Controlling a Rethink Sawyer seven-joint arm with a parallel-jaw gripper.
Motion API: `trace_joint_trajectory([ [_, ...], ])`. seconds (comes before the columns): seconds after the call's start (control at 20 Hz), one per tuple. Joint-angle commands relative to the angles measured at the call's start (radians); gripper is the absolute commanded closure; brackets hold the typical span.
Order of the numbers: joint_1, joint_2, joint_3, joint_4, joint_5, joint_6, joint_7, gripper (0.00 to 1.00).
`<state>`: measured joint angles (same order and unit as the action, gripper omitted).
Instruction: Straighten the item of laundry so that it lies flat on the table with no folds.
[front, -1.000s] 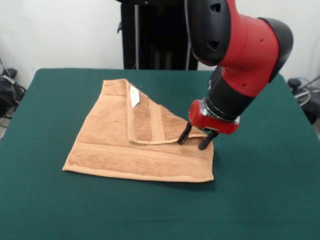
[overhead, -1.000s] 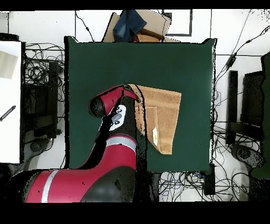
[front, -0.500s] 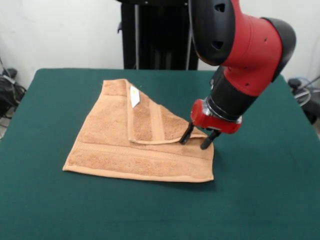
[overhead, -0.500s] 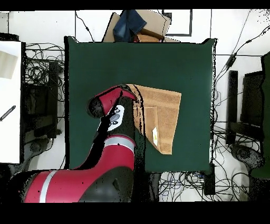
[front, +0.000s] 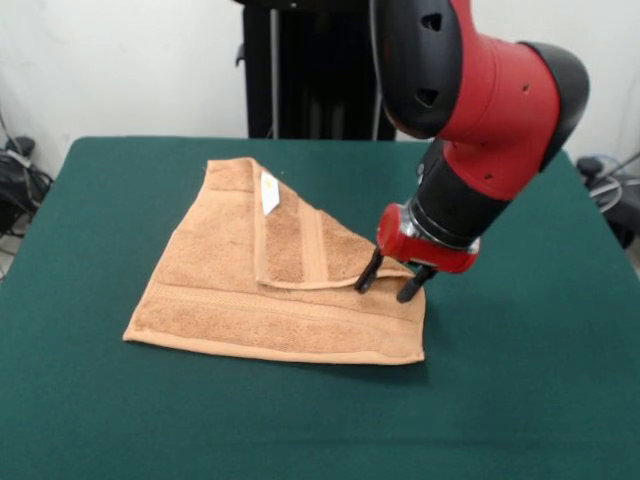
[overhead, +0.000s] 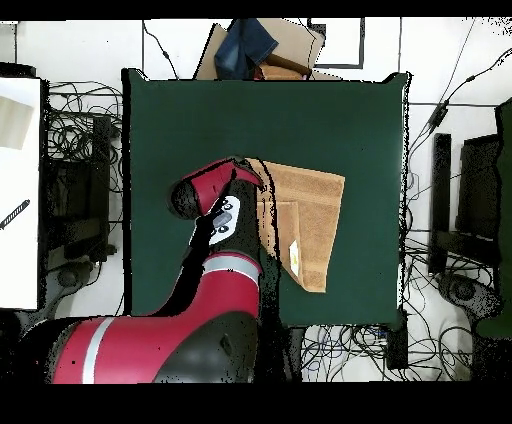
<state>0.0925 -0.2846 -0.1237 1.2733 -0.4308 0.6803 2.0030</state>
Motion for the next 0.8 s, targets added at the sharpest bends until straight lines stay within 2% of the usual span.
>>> trace_joint_trajectory([
  [0.05, -0.059, 0.106, 0.089, -0.05, 0.003, 0.049, -0.032, 0.0],
  [0.45, -0.048, 0.078, 0.081, -0.014, 0.001, 0.071, -0.024, 0.0],
  [0.8, -0.038, 0.019, 0.066, -0.022, 0.001, 0.218, -0.094, 0.0],
])
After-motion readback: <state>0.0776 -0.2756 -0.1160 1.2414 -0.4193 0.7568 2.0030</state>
